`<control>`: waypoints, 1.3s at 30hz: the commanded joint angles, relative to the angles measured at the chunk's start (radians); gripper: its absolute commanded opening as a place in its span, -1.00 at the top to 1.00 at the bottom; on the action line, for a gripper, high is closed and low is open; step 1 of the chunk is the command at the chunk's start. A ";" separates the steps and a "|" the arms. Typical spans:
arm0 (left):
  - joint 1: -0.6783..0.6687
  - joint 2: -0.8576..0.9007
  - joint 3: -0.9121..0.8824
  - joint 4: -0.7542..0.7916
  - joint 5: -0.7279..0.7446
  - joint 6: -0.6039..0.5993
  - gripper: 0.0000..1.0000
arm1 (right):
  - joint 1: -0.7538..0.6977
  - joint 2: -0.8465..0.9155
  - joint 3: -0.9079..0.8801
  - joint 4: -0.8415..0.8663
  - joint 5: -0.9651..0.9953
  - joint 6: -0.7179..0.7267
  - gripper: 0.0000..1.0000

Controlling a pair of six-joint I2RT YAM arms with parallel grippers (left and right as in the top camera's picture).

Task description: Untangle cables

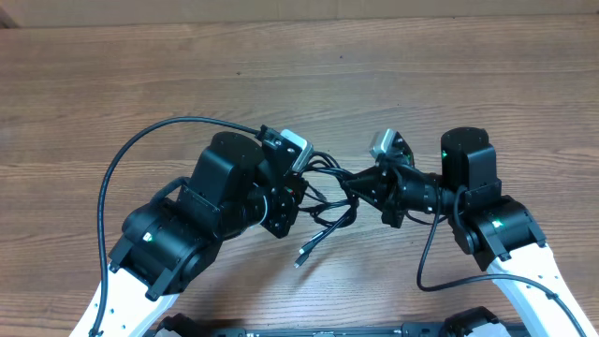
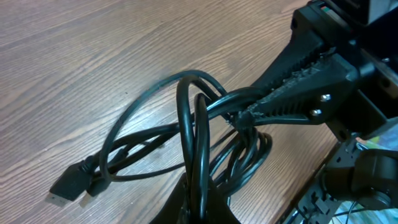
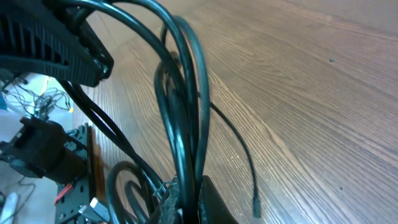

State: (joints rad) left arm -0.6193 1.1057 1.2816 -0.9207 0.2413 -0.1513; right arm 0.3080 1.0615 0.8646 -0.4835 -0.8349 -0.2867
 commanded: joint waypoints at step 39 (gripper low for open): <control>0.004 -0.022 0.011 -0.022 -0.253 -0.235 0.91 | -0.002 -0.003 0.019 -0.026 0.774 0.758 0.92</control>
State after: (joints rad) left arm -0.6201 1.1049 1.2816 -0.9356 0.0280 -0.3653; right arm 0.3149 1.0615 0.8646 -0.4755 -0.3355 0.2935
